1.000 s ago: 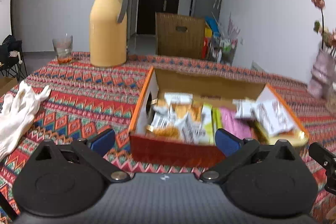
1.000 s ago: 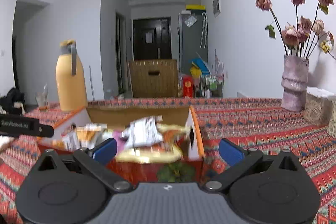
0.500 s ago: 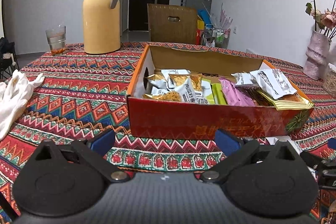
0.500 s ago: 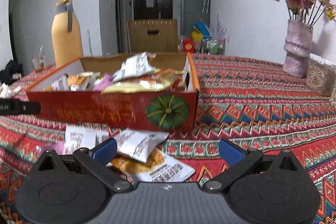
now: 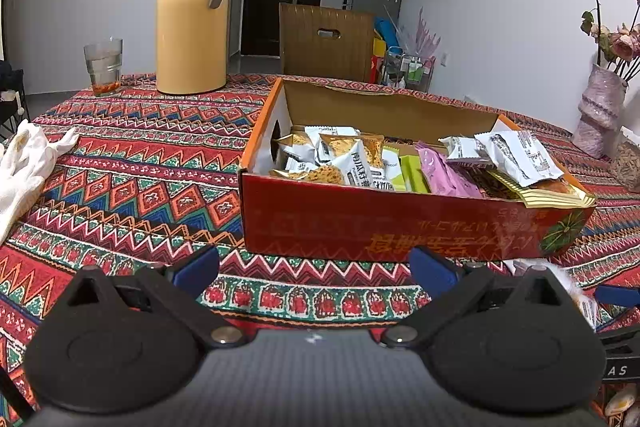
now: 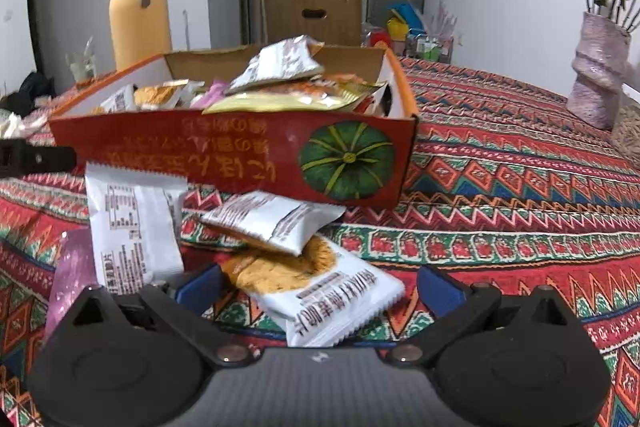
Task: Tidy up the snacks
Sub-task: 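Withdraw both grippers from the box toward the remaining snacks, then grasp a white cracker packet with the right gripper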
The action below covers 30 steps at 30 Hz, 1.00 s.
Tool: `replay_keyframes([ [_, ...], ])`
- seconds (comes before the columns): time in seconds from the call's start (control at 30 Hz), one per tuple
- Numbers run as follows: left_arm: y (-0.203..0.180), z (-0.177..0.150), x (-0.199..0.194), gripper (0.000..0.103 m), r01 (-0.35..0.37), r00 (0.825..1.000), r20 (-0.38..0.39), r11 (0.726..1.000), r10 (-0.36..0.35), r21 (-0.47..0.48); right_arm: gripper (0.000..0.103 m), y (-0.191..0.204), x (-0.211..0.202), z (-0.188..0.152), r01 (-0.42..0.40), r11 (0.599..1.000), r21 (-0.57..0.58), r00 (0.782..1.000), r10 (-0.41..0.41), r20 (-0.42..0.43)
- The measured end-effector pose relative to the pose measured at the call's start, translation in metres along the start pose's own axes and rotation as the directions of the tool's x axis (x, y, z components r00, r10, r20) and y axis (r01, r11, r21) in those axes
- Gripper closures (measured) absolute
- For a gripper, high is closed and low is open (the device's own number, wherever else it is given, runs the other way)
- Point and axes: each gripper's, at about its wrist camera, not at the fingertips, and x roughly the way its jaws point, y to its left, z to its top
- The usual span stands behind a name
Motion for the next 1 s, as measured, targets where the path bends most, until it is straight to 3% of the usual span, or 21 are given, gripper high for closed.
replay_keyframes([
  [0.1, 0.000, 0.000, -0.001, 0.000, 0.005, 1.000, 0.005, 1.000, -0.005, -0.001, 0.001, 0.001, 0.001, 0.002, -0.012, 1.000, -0.005, 1.000, 0.012, 0.001],
  [0.37, -0.001, -0.001, 0.001, 0.000, 0.004, 1.000, -0.001, 1.000, -0.004, 0.000, 0.045, 0.006, -0.007, 0.002, -0.100, 0.994, -0.039, 0.995, 0.101, 0.015],
  [0.57, -0.001, 0.003, 0.002, 0.000, 0.008, 1.000, -0.020, 1.000, -0.008, -0.001, 0.069, 0.004, -0.023, -0.001, -0.121, 0.992, -0.017, 0.991, 0.122, 0.056],
  [0.73, -0.005, 0.006, -0.008, 0.000, 0.005, 0.999, -0.042, 1.000, -0.005, 0.002, 0.069, 0.000, -0.047, -0.010, -0.116, 0.993, 0.009, 0.986, 0.114, 0.124],
  [1.0, -0.031, -0.010, -0.015, 0.000, 0.028, 0.986, -0.164, 0.999, -0.022, 0.032, 0.069, -0.018, -0.079, -0.021, -0.093, 0.993, 0.070, 0.972, 0.075, 0.225],
])
